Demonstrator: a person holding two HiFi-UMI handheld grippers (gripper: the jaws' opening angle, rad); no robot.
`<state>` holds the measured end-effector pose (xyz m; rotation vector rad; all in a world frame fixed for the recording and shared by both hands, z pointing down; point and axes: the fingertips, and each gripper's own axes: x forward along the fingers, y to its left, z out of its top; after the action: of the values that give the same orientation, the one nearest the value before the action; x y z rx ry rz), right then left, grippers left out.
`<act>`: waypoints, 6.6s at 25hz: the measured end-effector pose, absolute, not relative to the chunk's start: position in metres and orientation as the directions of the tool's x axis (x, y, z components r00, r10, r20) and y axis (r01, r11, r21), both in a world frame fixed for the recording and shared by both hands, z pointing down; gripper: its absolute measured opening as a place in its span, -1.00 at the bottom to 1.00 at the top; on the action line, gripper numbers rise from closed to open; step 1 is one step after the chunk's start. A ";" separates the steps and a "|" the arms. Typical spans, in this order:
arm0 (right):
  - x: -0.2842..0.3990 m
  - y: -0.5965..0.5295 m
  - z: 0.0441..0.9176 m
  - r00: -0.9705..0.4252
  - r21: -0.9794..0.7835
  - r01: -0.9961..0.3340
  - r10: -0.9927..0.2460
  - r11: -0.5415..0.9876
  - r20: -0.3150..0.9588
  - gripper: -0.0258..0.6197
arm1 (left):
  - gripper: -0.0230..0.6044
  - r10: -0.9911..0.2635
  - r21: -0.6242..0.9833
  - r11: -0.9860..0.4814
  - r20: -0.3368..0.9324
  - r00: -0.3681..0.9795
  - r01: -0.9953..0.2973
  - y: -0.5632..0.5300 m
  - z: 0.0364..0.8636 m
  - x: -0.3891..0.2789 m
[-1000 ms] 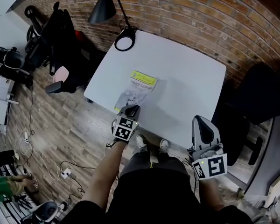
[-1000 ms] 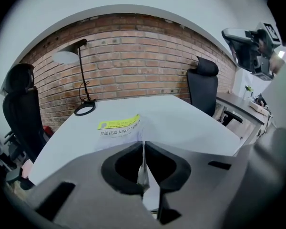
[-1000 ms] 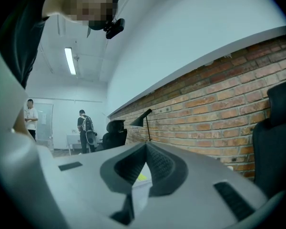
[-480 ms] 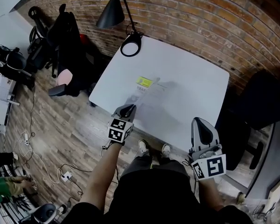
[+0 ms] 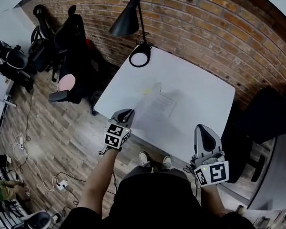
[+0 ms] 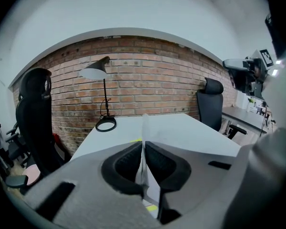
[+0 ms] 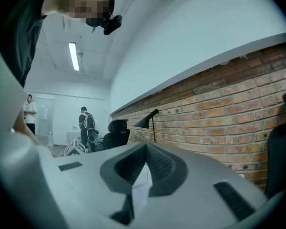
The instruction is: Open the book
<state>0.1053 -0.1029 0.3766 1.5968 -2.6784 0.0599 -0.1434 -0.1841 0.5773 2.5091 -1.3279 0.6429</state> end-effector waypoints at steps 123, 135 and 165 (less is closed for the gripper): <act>0.129 -0.137 0.360 -0.460 0.026 -0.887 -0.888 0.461 0.025 -0.89 | -0.85 -0.964 -0.234 -0.167 -0.165 0.208 -0.958 -0.075 0.285 -0.236; 0.144 -0.138 0.334 -0.420 0.010 -0.907 -0.908 0.420 0.003 -0.89 | -0.84 -0.973 -0.118 -0.127 -0.179 0.147 -0.985 -0.047 0.292 -0.241; 0.141 -0.147 0.317 -0.409 0.037 -0.913 -0.912 0.407 -0.039 -0.89 | -0.84 -0.976 -0.077 -0.124 -0.170 0.136 -0.989 -0.046 0.293 -0.243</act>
<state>0.1410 -0.1473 0.3171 1.7152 -2.6456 -0.0824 -0.2434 -0.0463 0.2932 2.4893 -2.1820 -0.1293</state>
